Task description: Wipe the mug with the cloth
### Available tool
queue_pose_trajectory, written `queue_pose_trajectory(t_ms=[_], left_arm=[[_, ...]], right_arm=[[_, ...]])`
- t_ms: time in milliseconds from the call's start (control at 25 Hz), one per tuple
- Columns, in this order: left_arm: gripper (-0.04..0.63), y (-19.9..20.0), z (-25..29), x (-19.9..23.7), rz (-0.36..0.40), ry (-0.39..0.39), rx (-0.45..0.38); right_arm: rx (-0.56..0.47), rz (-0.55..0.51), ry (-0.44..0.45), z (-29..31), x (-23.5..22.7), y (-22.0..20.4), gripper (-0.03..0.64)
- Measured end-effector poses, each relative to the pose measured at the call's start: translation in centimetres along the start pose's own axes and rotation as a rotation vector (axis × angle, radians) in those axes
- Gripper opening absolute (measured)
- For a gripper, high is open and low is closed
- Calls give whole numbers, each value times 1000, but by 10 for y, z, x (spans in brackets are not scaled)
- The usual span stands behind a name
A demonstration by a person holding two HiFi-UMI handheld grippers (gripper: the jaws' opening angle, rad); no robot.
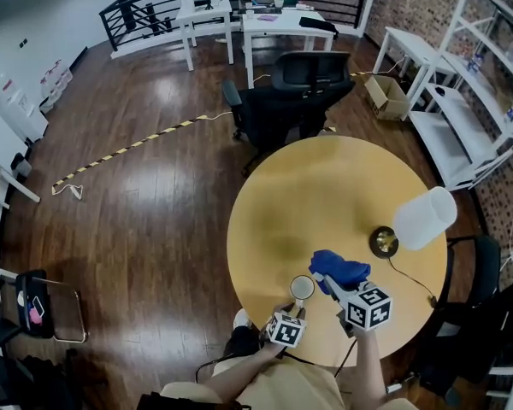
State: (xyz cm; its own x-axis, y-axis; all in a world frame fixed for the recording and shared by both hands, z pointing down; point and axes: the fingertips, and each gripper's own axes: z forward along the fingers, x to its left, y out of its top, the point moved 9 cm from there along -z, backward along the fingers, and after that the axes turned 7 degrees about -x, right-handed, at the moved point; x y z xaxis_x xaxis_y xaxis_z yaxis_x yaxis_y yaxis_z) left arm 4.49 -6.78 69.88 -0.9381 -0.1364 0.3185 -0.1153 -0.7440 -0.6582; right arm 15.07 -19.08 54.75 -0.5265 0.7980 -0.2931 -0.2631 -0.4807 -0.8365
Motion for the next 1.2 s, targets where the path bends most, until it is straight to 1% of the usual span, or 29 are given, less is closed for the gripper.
queue_pose_trajectory(t_ms=[160,280,360,440,520,600,680,800,880,1000,1080,1200], left_arm=[[75,4,3,0,23,9,-11],[71,6,4,1,41,22,-23],[64,7,4,4,66,43,-35],[60,8,3,8,85,57,-48],[58,10,0,14,101,64,-59],[57,13,-3,19,126,70,-67],[54,16,-3,23,153,77,-74],[51,19,0,28,188,88,-81],[51,22,1,32,209,94,-82],[51,30,3,39,220,97,-86],[51,31,3,44,214,97,-87],[51,28,1,51,201,106,-83]], right_arm=[[13,-8,12,12,6,5,77],[31,-25,28,20,8,14,77],[53,-41,58,30,8,24,77],[118,-57,112,47,8,40,77],[237,-87,180,74,15,56,78],[398,-133,241,110,28,66,78],[619,-189,295,148,42,62,78],[1007,-290,359,198,57,32,77],[1196,-357,348,222,61,10,75],[1405,-450,290,245,63,-15,75],[1514,-488,263,255,67,-29,75],[1611,-479,225,265,76,-43,75]])
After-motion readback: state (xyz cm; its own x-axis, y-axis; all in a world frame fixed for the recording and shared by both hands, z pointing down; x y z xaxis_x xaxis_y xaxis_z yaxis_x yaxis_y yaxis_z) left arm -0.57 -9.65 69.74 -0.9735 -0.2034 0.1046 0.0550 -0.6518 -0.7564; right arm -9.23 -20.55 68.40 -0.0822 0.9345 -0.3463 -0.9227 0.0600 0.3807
